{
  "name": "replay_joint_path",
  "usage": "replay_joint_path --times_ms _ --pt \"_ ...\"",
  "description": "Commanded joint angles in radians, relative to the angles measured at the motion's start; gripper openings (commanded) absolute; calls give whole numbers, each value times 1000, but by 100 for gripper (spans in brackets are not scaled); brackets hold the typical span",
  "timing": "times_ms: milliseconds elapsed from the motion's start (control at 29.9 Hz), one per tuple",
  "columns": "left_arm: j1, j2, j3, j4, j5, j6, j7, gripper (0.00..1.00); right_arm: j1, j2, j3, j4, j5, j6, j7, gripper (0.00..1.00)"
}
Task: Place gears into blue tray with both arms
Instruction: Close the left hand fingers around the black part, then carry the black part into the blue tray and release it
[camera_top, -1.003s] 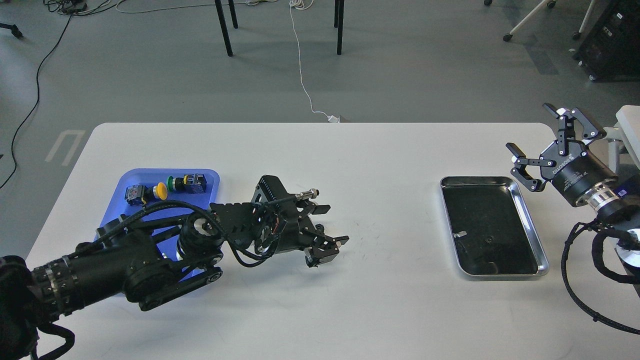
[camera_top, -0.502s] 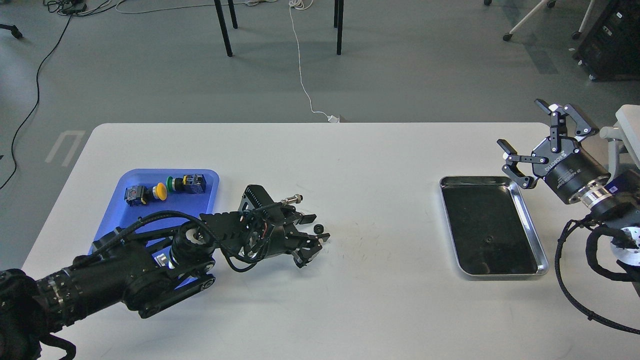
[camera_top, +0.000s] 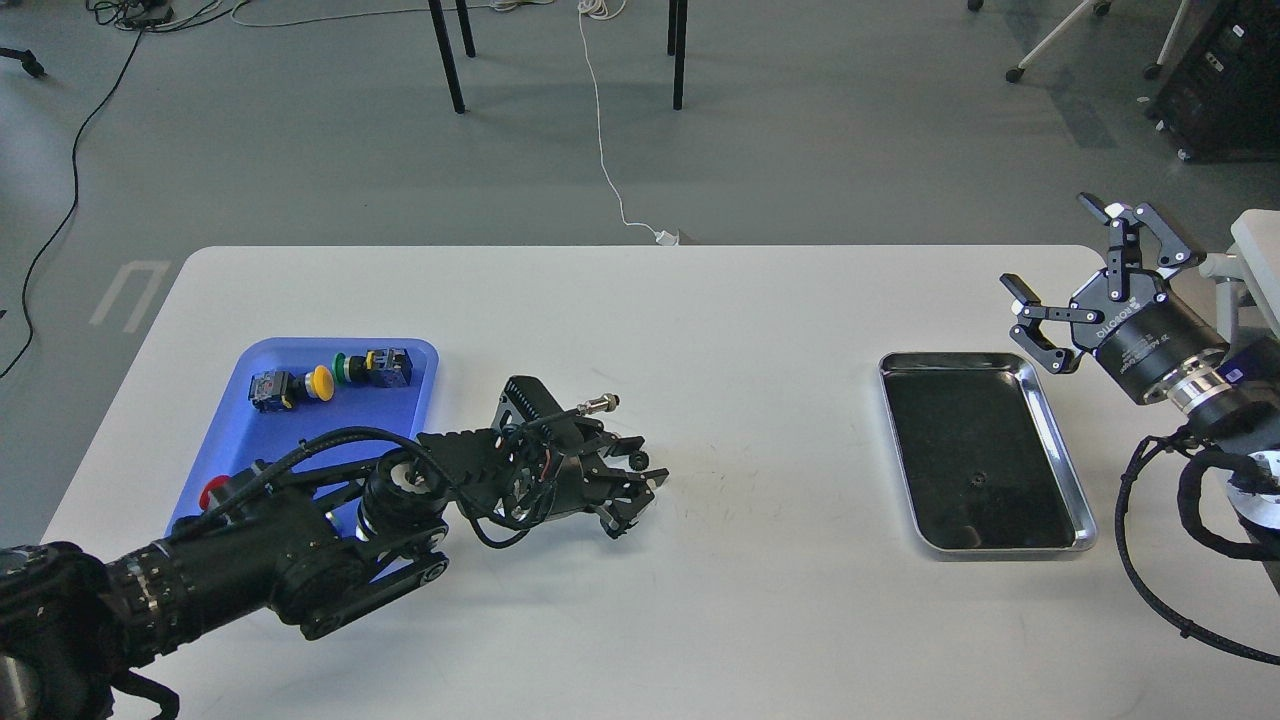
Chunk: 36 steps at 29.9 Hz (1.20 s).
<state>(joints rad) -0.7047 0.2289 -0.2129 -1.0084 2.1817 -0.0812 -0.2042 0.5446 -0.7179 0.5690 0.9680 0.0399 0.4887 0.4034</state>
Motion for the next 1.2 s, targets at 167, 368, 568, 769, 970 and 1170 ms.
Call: replay_joint_path --times_ms 167,368,568,769,970,1170 --pt "2 7 0 5 0 -2 -4 21 2 6 0 0 -1 0 0 99" --pt "4 26 -38 -16 0 1 -4 14 3 -2 0 0 0 0 0 99" --pt "-1 183 -118 -148 -40 0 -7 14 8 -2 0 0 -2 0 0 99" --pt "8 429 -109 -208 -236 90 -24 15 31 5 -1 -2 -3 0 0 99" --pt "119 595 -75 -150 -286 155 -89 15 38 9 -1 -5 -5 0 0 99" --pt "197 670 -74 -125 -284 192 -119 15 35 9 -3 -3 -6 0 0 99"
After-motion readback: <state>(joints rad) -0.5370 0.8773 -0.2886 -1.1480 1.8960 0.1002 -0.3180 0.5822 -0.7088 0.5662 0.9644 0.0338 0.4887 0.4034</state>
